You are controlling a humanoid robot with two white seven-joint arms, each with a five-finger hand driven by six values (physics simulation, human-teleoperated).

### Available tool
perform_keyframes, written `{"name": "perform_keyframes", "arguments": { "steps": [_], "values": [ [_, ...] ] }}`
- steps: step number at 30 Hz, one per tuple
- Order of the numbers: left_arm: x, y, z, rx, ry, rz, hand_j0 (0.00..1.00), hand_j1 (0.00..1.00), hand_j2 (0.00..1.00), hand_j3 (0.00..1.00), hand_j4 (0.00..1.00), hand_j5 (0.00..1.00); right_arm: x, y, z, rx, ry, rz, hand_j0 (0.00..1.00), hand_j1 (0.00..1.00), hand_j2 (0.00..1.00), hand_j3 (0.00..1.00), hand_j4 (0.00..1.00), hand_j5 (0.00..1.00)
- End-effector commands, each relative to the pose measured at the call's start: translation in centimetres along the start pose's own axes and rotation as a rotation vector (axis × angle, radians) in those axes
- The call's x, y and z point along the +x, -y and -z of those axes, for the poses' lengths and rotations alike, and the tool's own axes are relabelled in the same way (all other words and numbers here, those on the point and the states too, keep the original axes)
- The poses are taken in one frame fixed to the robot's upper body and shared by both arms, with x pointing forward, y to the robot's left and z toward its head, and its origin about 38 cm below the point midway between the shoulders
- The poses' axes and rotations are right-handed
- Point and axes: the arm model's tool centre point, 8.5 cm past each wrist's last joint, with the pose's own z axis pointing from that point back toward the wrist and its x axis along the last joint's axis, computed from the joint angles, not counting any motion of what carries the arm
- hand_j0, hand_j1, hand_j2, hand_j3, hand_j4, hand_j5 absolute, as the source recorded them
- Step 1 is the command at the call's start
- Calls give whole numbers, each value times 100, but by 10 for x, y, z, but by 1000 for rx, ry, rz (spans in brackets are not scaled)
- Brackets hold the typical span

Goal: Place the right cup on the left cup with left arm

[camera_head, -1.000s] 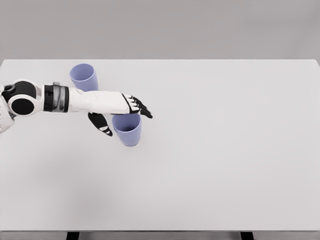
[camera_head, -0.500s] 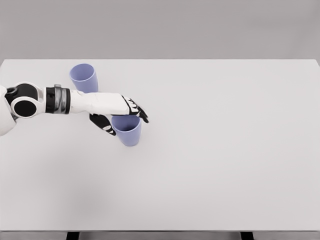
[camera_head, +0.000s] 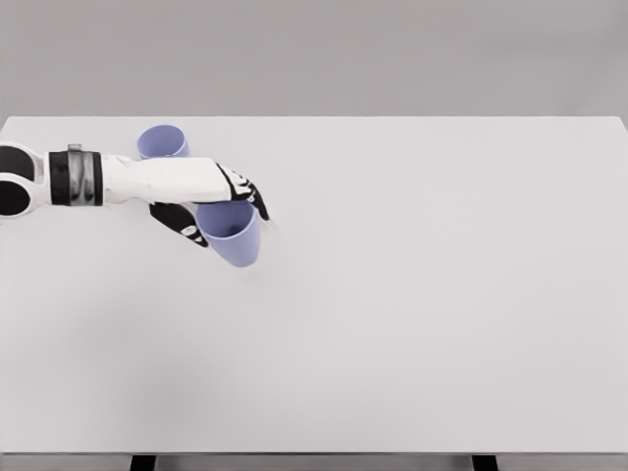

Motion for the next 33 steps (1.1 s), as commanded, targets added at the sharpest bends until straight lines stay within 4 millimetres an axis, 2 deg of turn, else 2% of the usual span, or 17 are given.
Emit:
{"name": "perform_keyframes", "arguments": {
  "steps": [1, 4, 6, 9, 15, 24, 29, 33],
  "values": [
    [-5, -5, -24, 30, -35, -23, 54, 54, 54, 54, 54, 54, 0, 0, 0, 0, 0, -2, 100, 100, 100, 100, 100, 100],
    [-12, -16, -55, 65, -90, -40, 55, 55, 55, 55, 55, 55, 0, 0, 0, 0, 0, 0, 100, 100, 100, 100, 100, 100],
    [-14, -26, -68, 96, -104, -53, 55, 55, 55, 55, 55, 55, 0, 0, 0, 0, 0, 0, 100, 100, 100, 100, 100, 100],
    [-15, -32, -76, 100, -116, -59, 55, 55, 55, 55, 55, 55, 0, 0, 0, 0, 0, -2, 100, 100, 100, 100, 100, 100],
    [-20, -47, -85, 119, -139, -48, 55, 55, 55, 55, 55, 55, 0, 0, 0, 0, 0, 0, 100, 100, 100, 100, 100, 100],
    [-49, -62, -108, 144, -249, -57, 55, 55, 55, 55, 55, 55, 0, 0, 0, 0, 0, 0, 100, 100, 100, 100, 100, 100],
    [-67, -73, -108, 150, -295, -69, 55, 55, 55, 55, 55, 55, 0, 0, 0, 0, 0, 0, 100, 100, 100, 100, 100, 100],
    [-67, -84, -110, 141, -301, -53, 55, 55, 55, 55, 55, 55, 0, 0, 0, 0, 0, 0, 100, 100, 100, 100, 100, 100]
  ]
}}
